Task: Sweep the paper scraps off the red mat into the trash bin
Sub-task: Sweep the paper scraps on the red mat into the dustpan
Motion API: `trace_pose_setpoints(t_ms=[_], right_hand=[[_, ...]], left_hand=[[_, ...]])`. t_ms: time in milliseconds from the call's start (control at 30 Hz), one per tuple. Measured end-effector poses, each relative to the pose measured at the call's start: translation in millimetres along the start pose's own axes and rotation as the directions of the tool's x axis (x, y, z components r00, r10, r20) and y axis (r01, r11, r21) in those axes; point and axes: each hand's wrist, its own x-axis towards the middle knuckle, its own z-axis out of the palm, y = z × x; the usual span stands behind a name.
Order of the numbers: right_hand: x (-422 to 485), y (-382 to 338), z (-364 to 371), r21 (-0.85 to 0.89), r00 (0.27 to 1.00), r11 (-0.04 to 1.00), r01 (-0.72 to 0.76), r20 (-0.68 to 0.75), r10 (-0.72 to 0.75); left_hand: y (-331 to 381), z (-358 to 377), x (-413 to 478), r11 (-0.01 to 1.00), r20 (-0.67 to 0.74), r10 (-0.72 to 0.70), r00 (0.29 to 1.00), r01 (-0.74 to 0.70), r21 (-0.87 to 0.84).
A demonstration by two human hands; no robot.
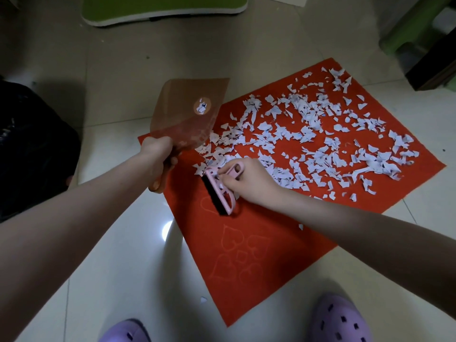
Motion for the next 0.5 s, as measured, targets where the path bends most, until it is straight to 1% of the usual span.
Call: trace_pose_setpoints(t_ms=[100, 167, 233, 300, 367, 500], right_hand=[[-1, 8, -15, -0.13, 0.995, 0.989, -0.074, -0.073, 0.065], [-8, 10, -35, -0.204, 0.981, 0.971, -0.121, -0.173, 0.086], [-16, 7, -51, -0.159, 0.959, 0.977, -0.142, -0.266, 0.096], [-18, 4, -57, -0.043, 0.947, 0.991, -0.131, -0.302, 0.112], [-13, 0, -48, -0.002, 0.958, 0.995, -0.101, -0.27, 0.097], [3, 0, -17, -0.022, 0.99, 0.999, -0.036, -0.134, 0.033]], left_hand=[[0, 0, 2, 1.0, 0.001, -0.003, 1.0, 0.003, 0.0], [1, -1, 2, 1.0, 0.006, -0.002, 1.0, 0.002, 0.0], [1, -3, 4, 1.0, 0.008, 0.001, 1.0, -0.001, -0.01], [1, -4, 6, 1.0, 0.006, 0.004, 1.0, -0.004, -0.006], [0, -5, 9, 1.0, 0.004, 0.001, 1.0, -0.001, -0.002], [1, -4, 13, 1.0, 0.003, -0.012, 1.0, 0.012, 0.012]])
